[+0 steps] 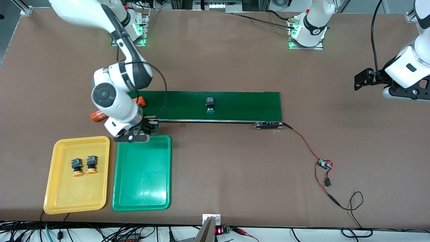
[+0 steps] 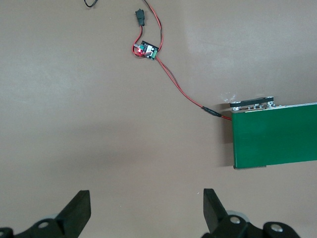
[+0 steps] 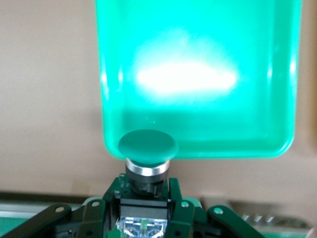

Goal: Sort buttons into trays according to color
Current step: 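Lower the green button into the green tray and open the right gripper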

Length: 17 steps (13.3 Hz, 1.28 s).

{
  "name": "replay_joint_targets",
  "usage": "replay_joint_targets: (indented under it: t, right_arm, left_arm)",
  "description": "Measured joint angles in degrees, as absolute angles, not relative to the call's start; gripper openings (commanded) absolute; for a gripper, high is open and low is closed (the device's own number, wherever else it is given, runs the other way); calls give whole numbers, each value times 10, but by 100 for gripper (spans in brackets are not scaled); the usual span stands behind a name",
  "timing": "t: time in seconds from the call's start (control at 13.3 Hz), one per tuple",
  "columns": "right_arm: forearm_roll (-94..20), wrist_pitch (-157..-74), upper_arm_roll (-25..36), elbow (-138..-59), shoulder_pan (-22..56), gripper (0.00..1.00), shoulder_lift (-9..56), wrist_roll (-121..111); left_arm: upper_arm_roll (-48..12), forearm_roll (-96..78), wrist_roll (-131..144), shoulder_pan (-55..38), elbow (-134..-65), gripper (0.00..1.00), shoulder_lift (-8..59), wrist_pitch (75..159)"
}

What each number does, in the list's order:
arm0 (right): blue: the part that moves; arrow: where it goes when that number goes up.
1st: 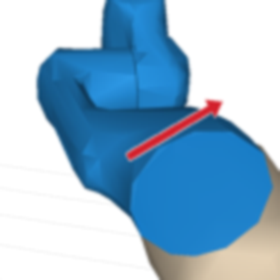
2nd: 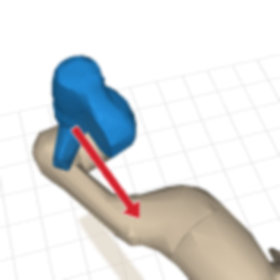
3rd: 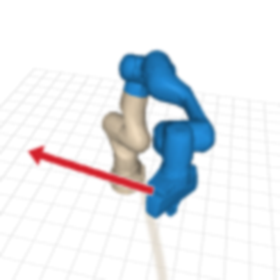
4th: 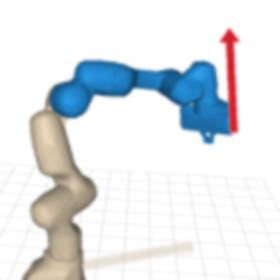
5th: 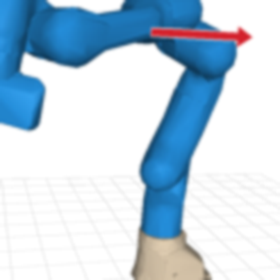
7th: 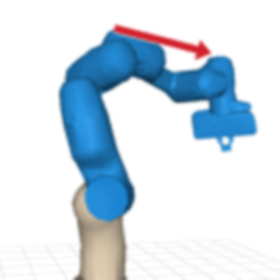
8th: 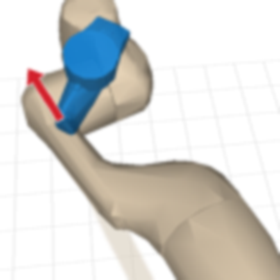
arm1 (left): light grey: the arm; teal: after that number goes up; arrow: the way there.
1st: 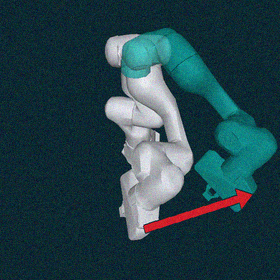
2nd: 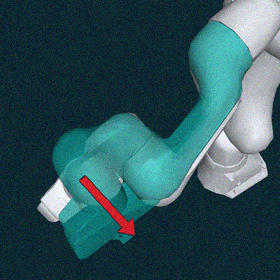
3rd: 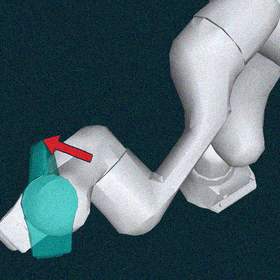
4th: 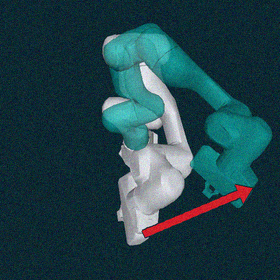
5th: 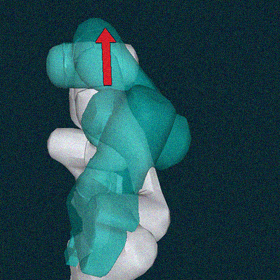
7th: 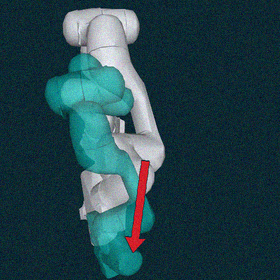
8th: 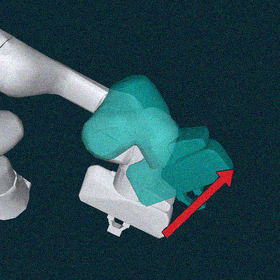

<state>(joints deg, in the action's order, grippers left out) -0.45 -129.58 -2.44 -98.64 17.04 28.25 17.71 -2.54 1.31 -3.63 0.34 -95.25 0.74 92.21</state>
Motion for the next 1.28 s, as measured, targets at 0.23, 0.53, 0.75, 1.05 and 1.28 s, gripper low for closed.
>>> replay_joint_targets:
  t: [0.23,0.53,0.75,1.05,1.28]
  right_arm:
    - [-4,-1296,-11,-926,161,4,339,141]
    - [-4,-1310,-7,-870,125,4,409,61]
    - [-4,-1349,-7,-862,113,5,441,22]
    - [7,-1389,-7,-861,114,100,466,9]
    - [9,-1396,-6,-852,114,100,468,7]
  left_arm:
    - [-25,13,-36,3,-955,100,5,921]
    - [-25,13,-36,3,-956,100,5,920]
    - [-25,13,-36,4,-957,100,5,920]
    - [-25,13,-36,4,-957,100,5,920]
    - [-25,13,-36,4,-957,100,5,920]
